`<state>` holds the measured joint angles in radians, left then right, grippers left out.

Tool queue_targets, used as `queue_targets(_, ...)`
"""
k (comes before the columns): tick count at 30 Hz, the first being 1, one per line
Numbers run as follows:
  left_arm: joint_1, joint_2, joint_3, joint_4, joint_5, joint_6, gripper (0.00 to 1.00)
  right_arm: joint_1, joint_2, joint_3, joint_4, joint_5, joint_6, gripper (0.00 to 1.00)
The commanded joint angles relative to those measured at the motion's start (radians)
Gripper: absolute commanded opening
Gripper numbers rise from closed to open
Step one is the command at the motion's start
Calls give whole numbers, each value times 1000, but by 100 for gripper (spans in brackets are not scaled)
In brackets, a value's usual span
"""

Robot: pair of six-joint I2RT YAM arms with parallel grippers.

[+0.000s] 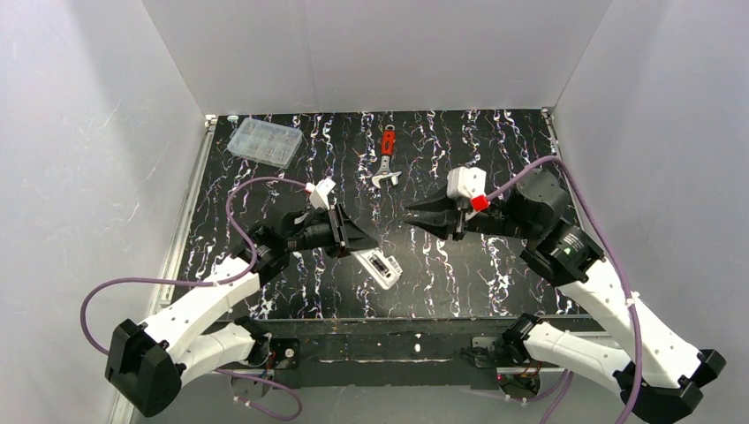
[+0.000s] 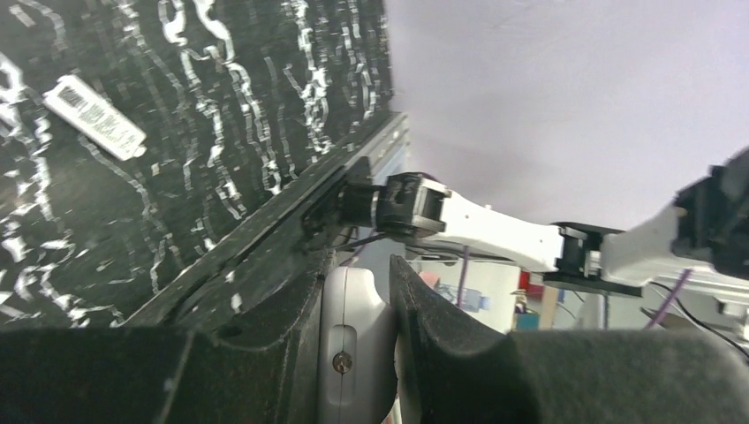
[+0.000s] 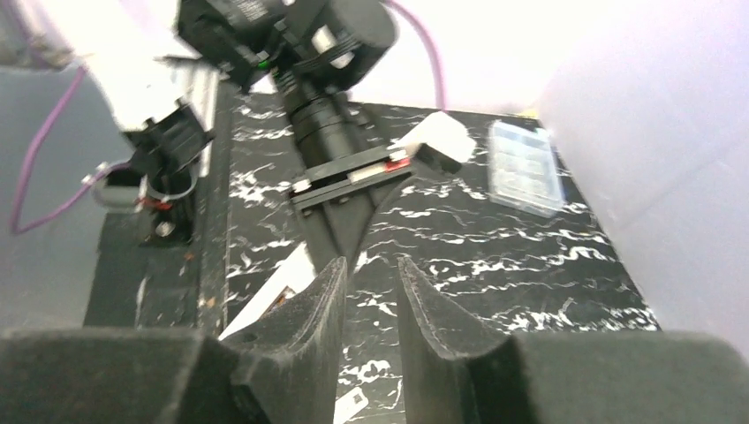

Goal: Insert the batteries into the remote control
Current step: Load the battery into the remote control, then pick up the battery cover at the center of the board.

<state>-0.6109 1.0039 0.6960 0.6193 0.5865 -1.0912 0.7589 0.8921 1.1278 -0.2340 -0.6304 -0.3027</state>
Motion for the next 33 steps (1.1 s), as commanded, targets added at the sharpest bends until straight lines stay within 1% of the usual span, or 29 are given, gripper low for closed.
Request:
queue_targets(1,7,-68,-5,-140,-47,110,0,-3,-19,-47,100,244,203,36)
queue_targets(3,16,-101,5,-267,-104,153,0,-3,-9,-53,47,354,286,36)
queue_targets(4,23,-117,9,-309,-123,176,0,-3,4,-40,-6,392,319,36)
queue_targets(7,53,-171,9,-411,-166,195,0,-4,71,-10,-167,516,393,37)
queue_targets(9,79,-207,3,-456,-188,200,0,-4,117,-23,-221,603,450,39)
queue_targets(11,102,-240,0,-502,-212,206,0,-4,170,-48,-259,625,496,46)
queue_targets(13,123,-254,7,-551,-238,210,0,-4,228,-62,-290,609,553,49)
queue_targets(16,143,-250,9,-552,-239,203,0,-1,297,-98,-274,565,626,50)
queue_targets(18,148,-237,11,-535,-224,191,0,11,322,-141,-218,588,662,52)
queue_targets(22,150,-207,20,-509,-187,177,0,24,402,-174,-189,626,699,67)
queue_targets(28,151,-203,36,-516,-183,188,0,73,560,-140,-184,625,708,79)
queue_targets(30,154,-204,40,-522,-180,192,0,84,611,-131,-177,625,711,80)
queue_targets(33,154,-209,43,-525,-180,192,0,103,664,-111,-172,665,715,80)
